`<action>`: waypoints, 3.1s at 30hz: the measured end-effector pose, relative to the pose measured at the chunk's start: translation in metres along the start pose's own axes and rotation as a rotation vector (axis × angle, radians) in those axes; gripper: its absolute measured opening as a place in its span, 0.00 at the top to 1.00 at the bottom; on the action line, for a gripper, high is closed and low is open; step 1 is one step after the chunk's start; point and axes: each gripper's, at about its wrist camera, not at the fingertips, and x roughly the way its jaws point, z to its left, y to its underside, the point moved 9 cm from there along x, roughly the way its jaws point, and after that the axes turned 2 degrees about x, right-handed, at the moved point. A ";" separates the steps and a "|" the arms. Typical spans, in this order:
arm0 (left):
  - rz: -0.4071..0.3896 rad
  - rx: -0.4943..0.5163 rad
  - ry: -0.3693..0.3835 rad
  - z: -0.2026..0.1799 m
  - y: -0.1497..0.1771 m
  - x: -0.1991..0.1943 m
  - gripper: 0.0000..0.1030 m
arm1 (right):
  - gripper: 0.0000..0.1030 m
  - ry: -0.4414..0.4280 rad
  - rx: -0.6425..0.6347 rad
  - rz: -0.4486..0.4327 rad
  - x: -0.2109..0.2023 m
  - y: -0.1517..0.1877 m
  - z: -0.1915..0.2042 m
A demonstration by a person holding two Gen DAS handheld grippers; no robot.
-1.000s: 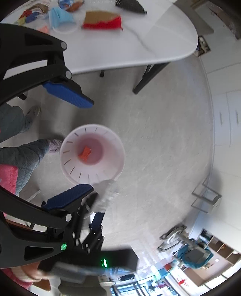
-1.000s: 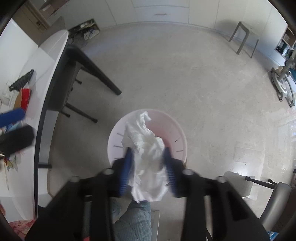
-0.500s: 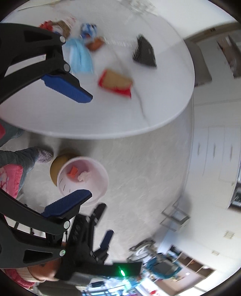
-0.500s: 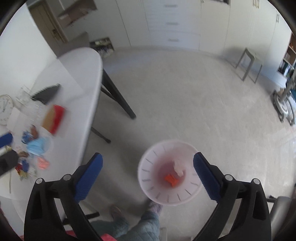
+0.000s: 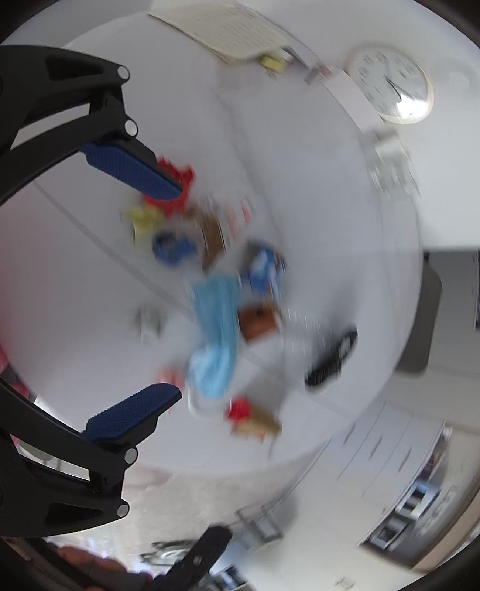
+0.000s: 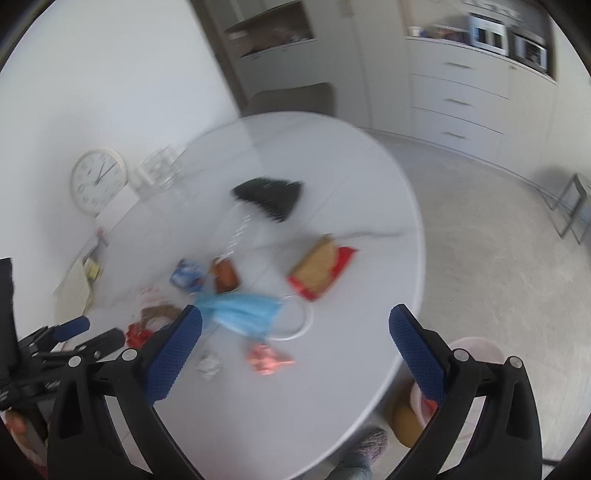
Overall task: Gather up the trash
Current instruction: 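Return to the table and grasp the red crumpled paper with the left tool, then grasp the snack bag with red print with the right tool while the left holds red paper, then carry both items to the bin and open both tools over it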
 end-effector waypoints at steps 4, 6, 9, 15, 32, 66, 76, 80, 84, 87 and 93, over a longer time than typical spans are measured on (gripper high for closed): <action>0.061 -0.094 -0.076 0.070 0.019 0.037 0.08 | 0.02 -0.025 -0.073 0.048 0.019 0.013 0.049; 0.079 -0.134 -0.073 0.093 0.028 0.055 0.08 | 0.02 -0.031 -0.100 0.071 0.027 0.016 0.065; 0.121 -0.172 -0.084 0.117 0.039 0.082 0.10 | 0.02 -0.035 -0.132 0.104 0.041 0.019 0.084; 0.173 -0.199 -0.029 0.126 0.039 0.120 0.15 | 0.02 -0.033 -0.187 0.159 0.064 0.026 0.108; 0.179 -0.264 0.158 0.113 0.025 0.144 0.67 | 0.02 -0.086 -0.347 0.280 0.126 0.022 0.169; 0.174 -0.370 0.185 0.136 0.011 0.150 0.61 | 0.02 -0.185 -0.442 0.379 0.180 0.031 0.219; 0.087 -0.443 0.169 0.173 0.029 0.082 0.61 | 0.16 -0.121 -0.487 0.465 0.242 0.053 0.251; 0.071 -0.444 0.141 0.181 0.036 0.067 0.61 | 0.51 -0.126 -0.466 0.473 0.246 0.052 0.256; 0.065 -0.417 0.118 0.180 0.037 0.062 0.61 | 0.77 -0.150 -0.482 0.470 0.235 0.050 0.260; 0.057 -0.389 0.118 0.170 0.030 0.061 0.61 | 0.80 -0.171 -0.468 0.437 0.215 0.043 0.255; 0.040 -0.280 0.159 0.131 0.013 0.040 0.61 | 0.80 -0.208 -0.371 0.314 0.142 0.006 0.212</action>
